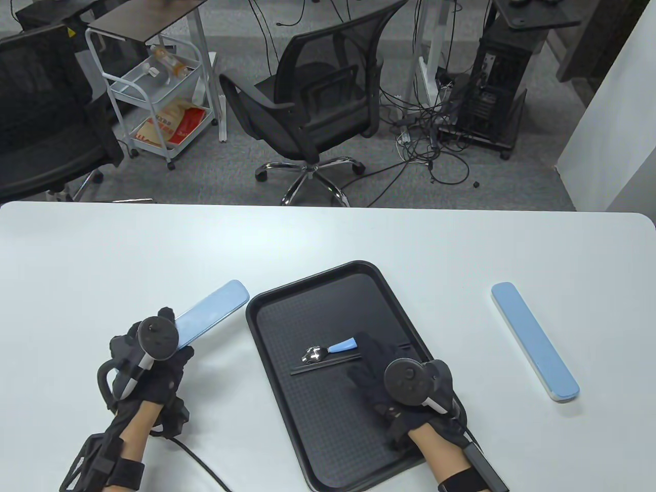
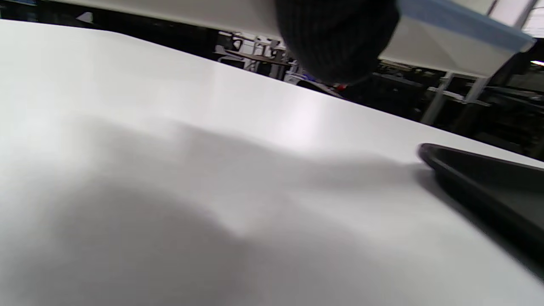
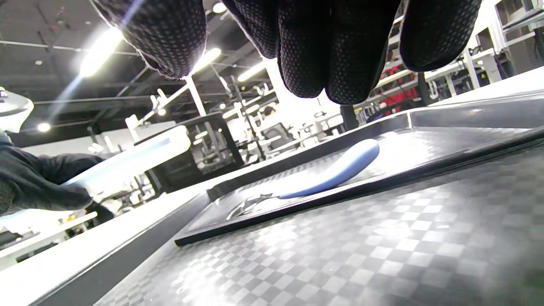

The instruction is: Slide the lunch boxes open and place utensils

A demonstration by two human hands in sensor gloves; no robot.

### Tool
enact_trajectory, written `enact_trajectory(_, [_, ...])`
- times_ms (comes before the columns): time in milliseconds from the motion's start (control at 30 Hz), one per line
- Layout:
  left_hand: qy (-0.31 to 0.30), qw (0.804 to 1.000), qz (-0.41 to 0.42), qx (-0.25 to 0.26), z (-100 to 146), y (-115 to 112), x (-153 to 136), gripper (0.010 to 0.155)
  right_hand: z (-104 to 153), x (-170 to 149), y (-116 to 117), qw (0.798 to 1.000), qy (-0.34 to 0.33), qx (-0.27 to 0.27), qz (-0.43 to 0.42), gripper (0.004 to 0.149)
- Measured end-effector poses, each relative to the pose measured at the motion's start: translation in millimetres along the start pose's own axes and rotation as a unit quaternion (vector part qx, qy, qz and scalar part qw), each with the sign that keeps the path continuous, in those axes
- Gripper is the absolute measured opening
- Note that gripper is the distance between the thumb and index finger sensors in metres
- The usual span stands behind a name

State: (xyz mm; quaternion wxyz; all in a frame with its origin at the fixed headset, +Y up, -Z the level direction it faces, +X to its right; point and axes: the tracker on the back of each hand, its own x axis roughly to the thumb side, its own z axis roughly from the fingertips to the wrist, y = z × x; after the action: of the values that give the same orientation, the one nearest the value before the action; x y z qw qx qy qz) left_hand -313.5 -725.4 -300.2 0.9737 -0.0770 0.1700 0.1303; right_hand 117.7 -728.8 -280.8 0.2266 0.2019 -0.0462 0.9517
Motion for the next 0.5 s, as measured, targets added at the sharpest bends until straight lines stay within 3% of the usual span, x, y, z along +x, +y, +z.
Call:
enact_trajectory(267, [0.108, 0.992, 0.054, -0.026, -20.0, -5.4, -58.5, 0.089, 0.6, -0.3, -0.9, 1.0, -0.002, 0.004, 0.004, 0.067])
enact_trajectory(500, [0.184, 0.979, 0.067, -0.05, -26.2, -14.2, -81.9, 0.089, 1.3, -2.3, -1.4, 1.0, 0.0, 0.009, 0.013, 0.067])
